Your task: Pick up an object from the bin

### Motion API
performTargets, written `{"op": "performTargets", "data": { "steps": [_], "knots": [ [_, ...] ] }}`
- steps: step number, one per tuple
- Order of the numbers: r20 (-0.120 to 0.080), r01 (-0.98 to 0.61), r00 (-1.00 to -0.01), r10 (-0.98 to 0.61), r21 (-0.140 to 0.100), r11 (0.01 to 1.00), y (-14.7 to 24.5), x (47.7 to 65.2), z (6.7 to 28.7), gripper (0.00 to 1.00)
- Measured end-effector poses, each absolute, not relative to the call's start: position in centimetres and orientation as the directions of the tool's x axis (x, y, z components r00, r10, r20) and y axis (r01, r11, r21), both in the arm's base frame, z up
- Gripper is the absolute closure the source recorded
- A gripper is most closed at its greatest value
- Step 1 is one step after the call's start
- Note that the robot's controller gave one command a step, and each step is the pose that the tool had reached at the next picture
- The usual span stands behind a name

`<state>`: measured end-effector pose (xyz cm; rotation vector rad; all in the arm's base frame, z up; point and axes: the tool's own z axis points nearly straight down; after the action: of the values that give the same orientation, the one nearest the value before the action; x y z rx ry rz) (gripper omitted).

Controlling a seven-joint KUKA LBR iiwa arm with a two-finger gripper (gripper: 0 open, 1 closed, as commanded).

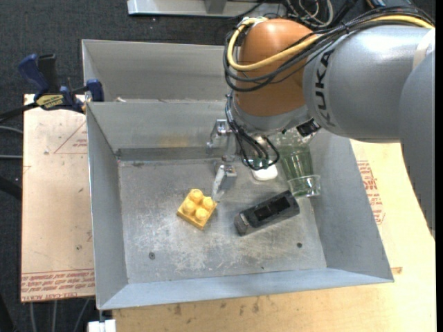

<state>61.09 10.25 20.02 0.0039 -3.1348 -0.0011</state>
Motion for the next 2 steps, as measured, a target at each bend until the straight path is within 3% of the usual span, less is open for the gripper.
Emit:
{"op": "performTargets", "data": {
  "steps": [2],
  "knots": [
    [-0.005,0.000,-1.000,0.000,0.001,1.000,10.27,61.21,20.31,0.00]
  ]
}}
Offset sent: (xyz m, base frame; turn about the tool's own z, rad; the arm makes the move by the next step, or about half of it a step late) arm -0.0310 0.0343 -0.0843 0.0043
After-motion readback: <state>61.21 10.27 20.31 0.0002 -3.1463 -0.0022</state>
